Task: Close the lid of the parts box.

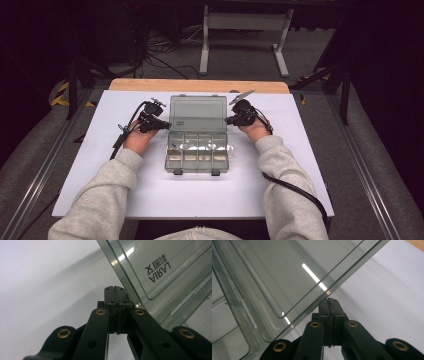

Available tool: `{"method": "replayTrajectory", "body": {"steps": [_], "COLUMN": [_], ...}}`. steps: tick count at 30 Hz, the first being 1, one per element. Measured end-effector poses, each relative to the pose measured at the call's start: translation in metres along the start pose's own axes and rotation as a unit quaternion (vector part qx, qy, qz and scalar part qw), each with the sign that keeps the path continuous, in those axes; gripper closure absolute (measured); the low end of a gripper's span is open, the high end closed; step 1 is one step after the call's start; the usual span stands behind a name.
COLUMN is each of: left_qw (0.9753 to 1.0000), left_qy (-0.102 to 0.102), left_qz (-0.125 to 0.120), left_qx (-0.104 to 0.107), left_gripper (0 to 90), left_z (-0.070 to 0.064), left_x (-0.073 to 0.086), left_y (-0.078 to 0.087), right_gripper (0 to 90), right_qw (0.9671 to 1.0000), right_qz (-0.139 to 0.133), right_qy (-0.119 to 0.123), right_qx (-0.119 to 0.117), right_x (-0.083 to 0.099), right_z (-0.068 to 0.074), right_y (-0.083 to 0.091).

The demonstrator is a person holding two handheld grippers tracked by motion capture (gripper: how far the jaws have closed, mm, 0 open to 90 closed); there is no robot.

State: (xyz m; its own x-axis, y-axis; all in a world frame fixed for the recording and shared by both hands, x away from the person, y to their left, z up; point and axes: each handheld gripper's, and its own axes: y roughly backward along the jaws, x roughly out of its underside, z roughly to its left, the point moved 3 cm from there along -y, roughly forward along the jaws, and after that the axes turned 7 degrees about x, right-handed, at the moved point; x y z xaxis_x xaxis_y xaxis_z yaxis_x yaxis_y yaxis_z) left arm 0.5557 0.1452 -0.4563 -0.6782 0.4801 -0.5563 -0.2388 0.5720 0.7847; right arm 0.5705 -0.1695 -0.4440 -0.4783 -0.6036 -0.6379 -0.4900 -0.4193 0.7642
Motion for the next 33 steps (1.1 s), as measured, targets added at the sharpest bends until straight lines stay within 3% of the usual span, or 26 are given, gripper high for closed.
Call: {"method": "replayTrajectory", "body": {"steps": [12, 33], "left_qw": [0.9998, 0.9996], "left_qy": [-0.003, -0.013], "left_qz": [-0.018, -0.024], "left_qx": [-0.002, -0.006], "left_gripper": [88.9, 87.9], "left_z": [-0.001, -0.004], "left_x": [-0.002, -0.002], "left_y": [0.005, 0.011], "right_gripper": [89.7, 89.6], "right_qw": [0.9998, 0.9987], "right_qz": [-0.019, -0.049], "right_qy": [0.005, 0.014], "right_qx": [0.008, 0.005], "right_x": [-0.005, -0.006], "right_z": [-0.001, 0.002], "right_y": [0.007, 0.023]}}
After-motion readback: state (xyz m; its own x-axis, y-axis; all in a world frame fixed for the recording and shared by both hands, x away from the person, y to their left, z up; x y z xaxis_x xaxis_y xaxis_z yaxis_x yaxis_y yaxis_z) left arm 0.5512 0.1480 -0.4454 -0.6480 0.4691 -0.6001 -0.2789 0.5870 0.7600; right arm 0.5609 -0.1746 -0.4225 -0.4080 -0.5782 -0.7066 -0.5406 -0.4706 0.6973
